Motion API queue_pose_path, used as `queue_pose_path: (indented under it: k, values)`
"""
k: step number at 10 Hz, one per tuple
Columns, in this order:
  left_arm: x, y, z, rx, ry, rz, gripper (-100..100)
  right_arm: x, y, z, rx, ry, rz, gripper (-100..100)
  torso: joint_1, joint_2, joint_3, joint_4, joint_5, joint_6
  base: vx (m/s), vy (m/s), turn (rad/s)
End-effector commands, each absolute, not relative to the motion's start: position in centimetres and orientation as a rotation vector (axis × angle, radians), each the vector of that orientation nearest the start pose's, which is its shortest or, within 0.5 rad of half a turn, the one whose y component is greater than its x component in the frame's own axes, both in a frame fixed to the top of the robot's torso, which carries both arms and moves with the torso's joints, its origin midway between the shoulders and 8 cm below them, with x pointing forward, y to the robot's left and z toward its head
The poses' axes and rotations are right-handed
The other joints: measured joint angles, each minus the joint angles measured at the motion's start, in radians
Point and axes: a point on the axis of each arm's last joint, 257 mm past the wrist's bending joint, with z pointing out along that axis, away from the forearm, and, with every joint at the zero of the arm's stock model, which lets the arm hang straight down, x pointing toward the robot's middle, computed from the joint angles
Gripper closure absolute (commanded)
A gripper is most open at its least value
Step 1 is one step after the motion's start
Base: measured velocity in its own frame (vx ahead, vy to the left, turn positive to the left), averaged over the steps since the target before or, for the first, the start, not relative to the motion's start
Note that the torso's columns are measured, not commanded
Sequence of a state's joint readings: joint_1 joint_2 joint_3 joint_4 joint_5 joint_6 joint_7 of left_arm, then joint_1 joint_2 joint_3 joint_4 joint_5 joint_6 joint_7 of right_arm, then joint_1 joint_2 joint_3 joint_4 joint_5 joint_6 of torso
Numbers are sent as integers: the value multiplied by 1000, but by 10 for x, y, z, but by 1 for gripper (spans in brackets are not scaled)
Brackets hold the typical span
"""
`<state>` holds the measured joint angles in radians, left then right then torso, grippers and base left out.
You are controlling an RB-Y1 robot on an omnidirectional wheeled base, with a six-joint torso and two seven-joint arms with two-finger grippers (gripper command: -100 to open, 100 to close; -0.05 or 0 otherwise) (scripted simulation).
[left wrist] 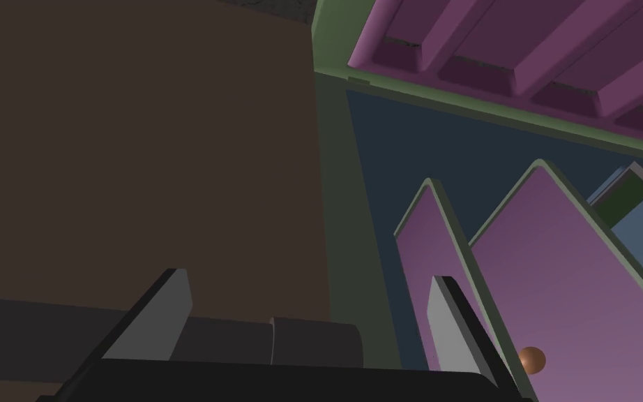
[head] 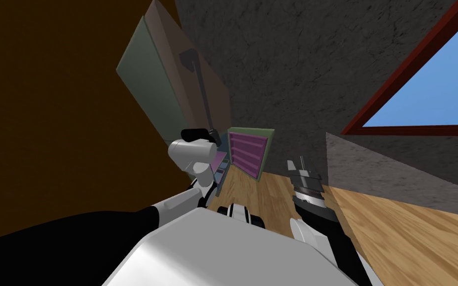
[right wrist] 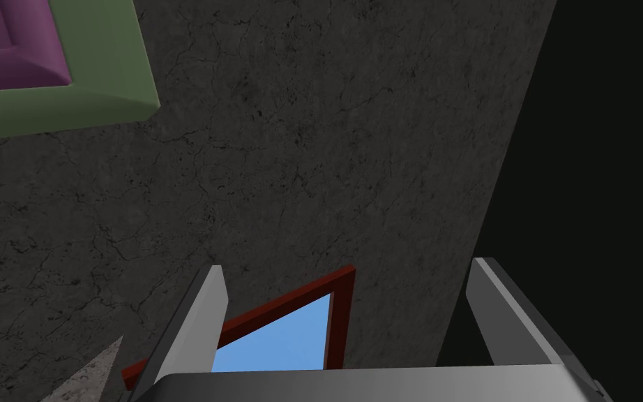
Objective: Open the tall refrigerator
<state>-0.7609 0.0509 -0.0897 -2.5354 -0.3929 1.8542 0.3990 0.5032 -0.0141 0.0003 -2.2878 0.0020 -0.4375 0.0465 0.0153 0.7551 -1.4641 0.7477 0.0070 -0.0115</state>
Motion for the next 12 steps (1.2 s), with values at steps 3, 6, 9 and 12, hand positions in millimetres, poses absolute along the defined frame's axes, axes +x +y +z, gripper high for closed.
queue_pose_path:
  k: [3, 6, 9, 12]
  values:
    - [445, 178, 115, -1560, 1043, -1260, 100, 353, -280, 15, 675, 675, 1244, 0, -6, -5, -3, -3, -3, 5, 12, -6, -33]
    - [452, 195, 116, -1584, 991, -1216, 100, 353, -280, 15, 675, 675, 1245, 0, -24, -21, -15, -11, -10, 12, 56, -199, 48]
    - [458, 213, 116, -1605, 938, -1171, 100, 353, -280, 15, 675, 675, 1245, 0, -15, -18, -12, -10, -7, 12, 69, -281, 49]
    - [463, 232, 116, -1624, 885, -1126, 100, 353, -280, 15, 675, 675, 1245, 0, -15, -15, -10, -9, -7, 12, 52, -309, 56]
